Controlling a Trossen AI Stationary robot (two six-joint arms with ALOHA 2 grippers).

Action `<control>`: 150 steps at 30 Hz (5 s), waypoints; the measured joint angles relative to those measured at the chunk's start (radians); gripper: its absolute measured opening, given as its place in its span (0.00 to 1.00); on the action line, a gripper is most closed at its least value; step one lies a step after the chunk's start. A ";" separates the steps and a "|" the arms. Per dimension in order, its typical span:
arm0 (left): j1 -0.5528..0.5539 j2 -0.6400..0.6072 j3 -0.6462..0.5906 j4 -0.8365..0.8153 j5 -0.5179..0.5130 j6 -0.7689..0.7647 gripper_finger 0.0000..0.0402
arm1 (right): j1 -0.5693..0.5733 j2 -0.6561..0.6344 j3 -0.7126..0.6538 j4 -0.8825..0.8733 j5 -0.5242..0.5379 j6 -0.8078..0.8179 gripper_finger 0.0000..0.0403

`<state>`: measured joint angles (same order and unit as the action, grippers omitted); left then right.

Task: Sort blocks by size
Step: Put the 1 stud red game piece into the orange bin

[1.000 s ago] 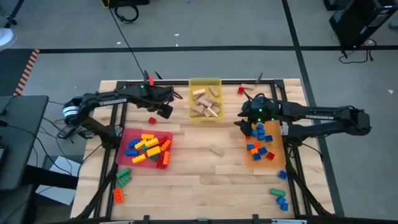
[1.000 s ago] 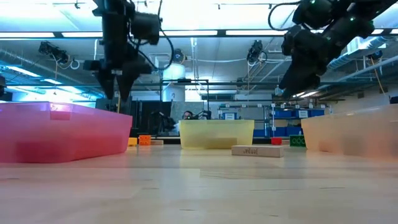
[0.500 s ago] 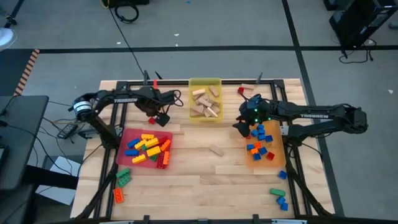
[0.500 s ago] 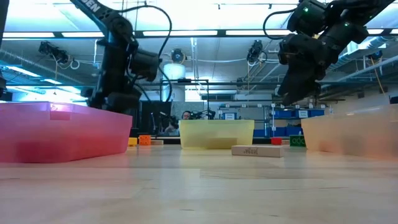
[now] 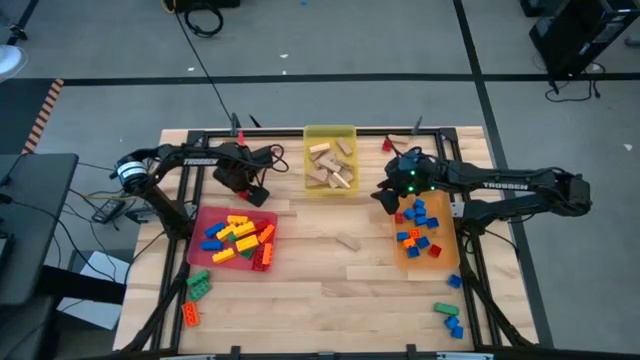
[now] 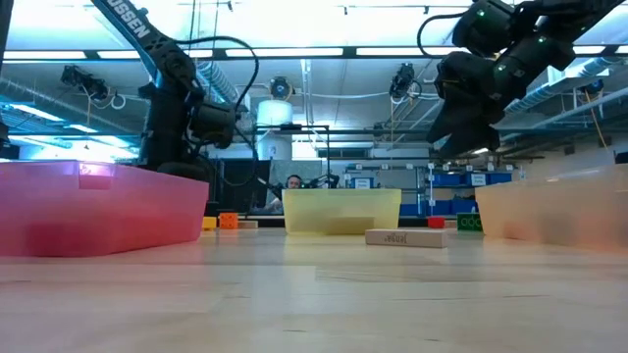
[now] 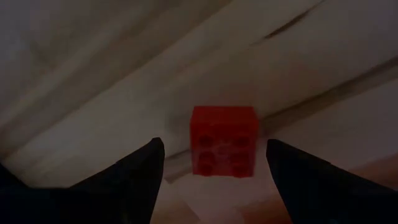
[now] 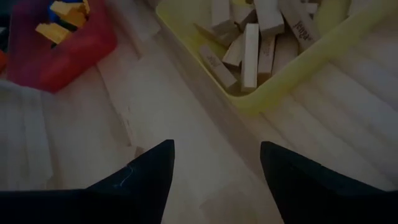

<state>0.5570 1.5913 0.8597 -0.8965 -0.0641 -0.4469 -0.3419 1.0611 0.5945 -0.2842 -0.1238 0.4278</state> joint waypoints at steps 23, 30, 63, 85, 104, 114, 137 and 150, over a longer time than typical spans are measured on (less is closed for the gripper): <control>0.010 -0.017 0.041 0.152 0.070 -0.060 0.35 | -0.003 0.000 0.000 0.026 0.035 -0.012 0.62; -0.001 -0.079 0.207 0.155 0.111 -0.113 0.38 | -0.003 0.000 0.000 0.032 0.108 -0.012 0.63; -0.167 0.066 0.405 1.186 0.512 -0.656 0.39 | 0.107 0.020 0.002 0.762 0.187 -0.674 0.81; -0.192 0.271 0.464 1.463 0.639 -0.788 0.39 | 0.106 0.030 0.002 0.716 0.220 -0.672 0.60; -0.193 0.270 0.465 1.397 0.519 -0.627 0.45 | 0.103 0.031 -0.001 0.692 0.234 -0.667 0.39; -0.181 0.270 0.465 1.409 0.423 -0.383 0.65 | 0.098 0.004 0.000 0.654 0.279 -0.662 0.40; 0.003 0.268 0.653 0.702 0.413 0.067 0.52 | 0.104 -0.175 0.232 -0.757 0.425 0.415 0.40; 0.031 0.241 0.772 0.329 0.368 0.345 0.51 | 0.249 -0.049 0.122 -0.844 0.196 1.025 0.41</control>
<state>0.5885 1.8319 1.6318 -0.5670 0.3039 -0.1015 -0.0925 1.0119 0.7168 -1.1281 0.0727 1.4528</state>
